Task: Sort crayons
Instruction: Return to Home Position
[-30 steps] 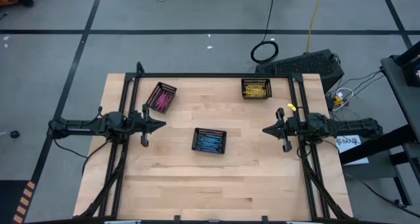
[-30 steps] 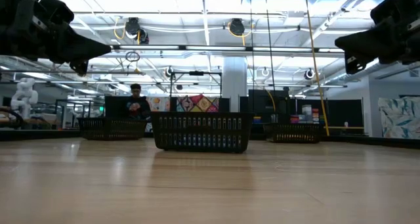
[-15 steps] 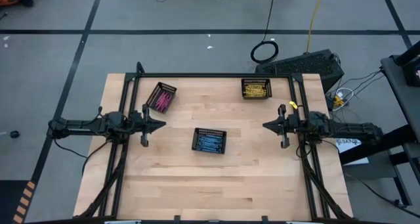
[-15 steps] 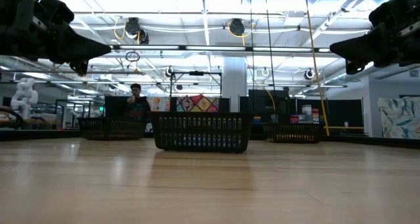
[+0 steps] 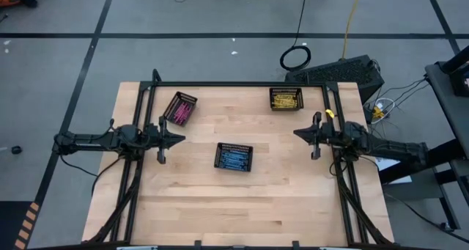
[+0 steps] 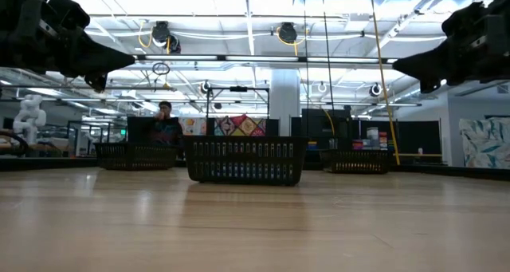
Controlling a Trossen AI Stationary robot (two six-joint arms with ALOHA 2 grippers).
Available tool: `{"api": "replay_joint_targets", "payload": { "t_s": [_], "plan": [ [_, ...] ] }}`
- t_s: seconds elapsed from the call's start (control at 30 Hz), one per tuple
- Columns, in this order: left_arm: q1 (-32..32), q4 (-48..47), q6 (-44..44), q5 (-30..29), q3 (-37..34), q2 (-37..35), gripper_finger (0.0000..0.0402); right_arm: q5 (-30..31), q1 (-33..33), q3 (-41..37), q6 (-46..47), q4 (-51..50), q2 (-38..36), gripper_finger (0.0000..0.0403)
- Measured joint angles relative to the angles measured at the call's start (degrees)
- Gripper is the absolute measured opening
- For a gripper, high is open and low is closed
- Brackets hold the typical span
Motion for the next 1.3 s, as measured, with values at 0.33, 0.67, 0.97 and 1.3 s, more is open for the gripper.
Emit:
{"api": "replay_joint_targets", "payload": {
  "t_s": [0.33,0.67,0.97,1.3],
  "plan": [
    [0.0,0.0,0.0,0.0,0.0,0.0,0.0,0.0,-1.4,0.0,0.0,0.1,0.3,0.0],
    [0.0,0.0,0.0,0.1,0.0,0.0,0.0,0.0,-1.4,0.0,0.0,0.1,0.3,0.0],
    [0.0,0.0,0.0,0.2,0.0,0.0,0.0,0.0,-1.4,0.0,0.0,0.1,0.3,0.0],
    [0.0,0.0,0.0,0.2,0.0,0.0,0.0,0.0,-1.4,0.0,0.0,0.1,0.3,0.0]
  ]
}}
